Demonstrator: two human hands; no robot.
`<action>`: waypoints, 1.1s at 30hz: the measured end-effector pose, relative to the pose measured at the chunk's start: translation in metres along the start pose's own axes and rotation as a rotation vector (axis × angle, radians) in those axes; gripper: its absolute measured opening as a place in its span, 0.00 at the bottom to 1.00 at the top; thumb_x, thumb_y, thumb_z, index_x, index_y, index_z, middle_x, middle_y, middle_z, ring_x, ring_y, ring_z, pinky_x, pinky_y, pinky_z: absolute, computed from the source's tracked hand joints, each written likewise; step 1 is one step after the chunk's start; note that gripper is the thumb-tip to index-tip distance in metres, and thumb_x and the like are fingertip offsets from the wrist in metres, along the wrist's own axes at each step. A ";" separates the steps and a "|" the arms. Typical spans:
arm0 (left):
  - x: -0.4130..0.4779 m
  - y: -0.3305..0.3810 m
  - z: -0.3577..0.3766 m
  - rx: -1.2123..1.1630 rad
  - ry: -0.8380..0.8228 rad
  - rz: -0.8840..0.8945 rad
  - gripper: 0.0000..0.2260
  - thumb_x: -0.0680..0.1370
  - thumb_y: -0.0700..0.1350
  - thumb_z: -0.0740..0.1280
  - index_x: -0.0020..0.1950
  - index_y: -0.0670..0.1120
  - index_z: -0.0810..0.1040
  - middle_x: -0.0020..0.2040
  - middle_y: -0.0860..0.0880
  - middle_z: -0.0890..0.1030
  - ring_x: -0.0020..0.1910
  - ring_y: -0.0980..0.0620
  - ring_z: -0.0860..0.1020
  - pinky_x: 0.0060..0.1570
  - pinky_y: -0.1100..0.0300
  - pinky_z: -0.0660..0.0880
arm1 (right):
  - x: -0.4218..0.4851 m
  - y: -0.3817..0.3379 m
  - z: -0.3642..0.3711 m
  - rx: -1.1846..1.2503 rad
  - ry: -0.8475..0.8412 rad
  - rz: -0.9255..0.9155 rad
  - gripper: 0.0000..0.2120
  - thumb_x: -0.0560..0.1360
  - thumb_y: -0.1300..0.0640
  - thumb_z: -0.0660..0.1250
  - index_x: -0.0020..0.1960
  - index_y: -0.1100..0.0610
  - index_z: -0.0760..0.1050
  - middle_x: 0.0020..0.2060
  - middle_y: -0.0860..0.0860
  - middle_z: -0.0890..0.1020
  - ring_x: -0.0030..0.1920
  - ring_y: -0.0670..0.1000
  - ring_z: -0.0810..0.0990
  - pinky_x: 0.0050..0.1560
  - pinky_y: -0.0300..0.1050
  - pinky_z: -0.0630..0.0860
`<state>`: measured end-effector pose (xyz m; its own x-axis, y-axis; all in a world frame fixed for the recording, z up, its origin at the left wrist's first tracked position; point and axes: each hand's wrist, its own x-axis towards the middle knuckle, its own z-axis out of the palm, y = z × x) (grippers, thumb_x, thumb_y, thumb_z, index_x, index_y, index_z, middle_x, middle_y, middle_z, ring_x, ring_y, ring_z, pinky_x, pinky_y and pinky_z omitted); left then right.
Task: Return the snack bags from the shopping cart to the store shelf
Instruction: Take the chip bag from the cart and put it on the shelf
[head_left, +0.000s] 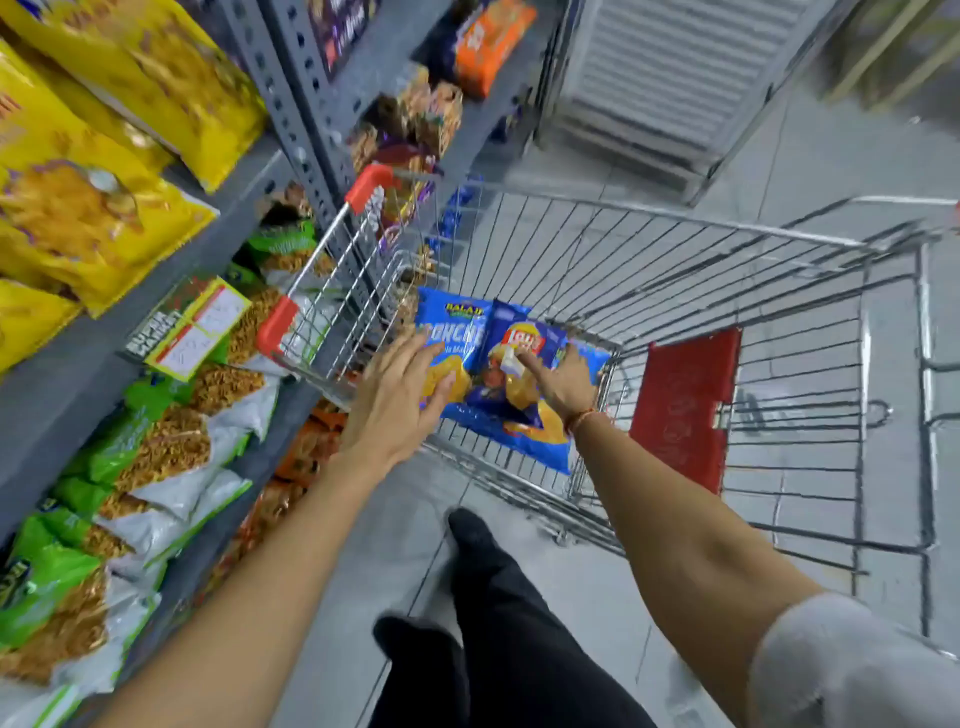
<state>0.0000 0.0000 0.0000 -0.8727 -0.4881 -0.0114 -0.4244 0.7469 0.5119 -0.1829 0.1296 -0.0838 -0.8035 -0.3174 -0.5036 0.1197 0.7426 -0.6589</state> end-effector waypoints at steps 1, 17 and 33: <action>-0.003 -0.003 0.008 -0.007 -0.019 -0.017 0.24 0.77 0.56 0.53 0.64 0.41 0.73 0.69 0.40 0.72 0.71 0.43 0.66 0.69 0.46 0.62 | 0.006 0.004 0.008 0.081 -0.018 0.074 0.49 0.69 0.37 0.69 0.77 0.63 0.52 0.75 0.61 0.63 0.74 0.61 0.63 0.72 0.58 0.63; -0.010 -0.014 0.034 0.140 0.086 0.013 0.18 0.77 0.47 0.55 0.34 0.43 0.78 0.31 0.46 0.83 0.34 0.46 0.81 0.54 0.55 0.66 | 0.066 0.036 0.064 0.544 -0.072 0.431 0.34 0.63 0.53 0.80 0.64 0.63 0.72 0.61 0.58 0.80 0.57 0.57 0.80 0.60 0.50 0.77; -0.015 -0.008 -0.033 0.036 0.088 -0.001 0.17 0.78 0.51 0.56 0.47 0.42 0.80 0.44 0.45 0.83 0.49 0.44 0.79 0.50 0.50 0.74 | -0.004 -0.070 -0.005 0.647 -0.077 -0.057 0.30 0.65 0.57 0.78 0.64 0.64 0.72 0.56 0.60 0.82 0.53 0.57 0.84 0.50 0.50 0.82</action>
<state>0.0241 -0.0138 0.0248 -0.8483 -0.5257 0.0641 -0.4352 0.7610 0.4810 -0.1908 0.0815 -0.0331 -0.7780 -0.4047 -0.4806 0.4242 0.2260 -0.8769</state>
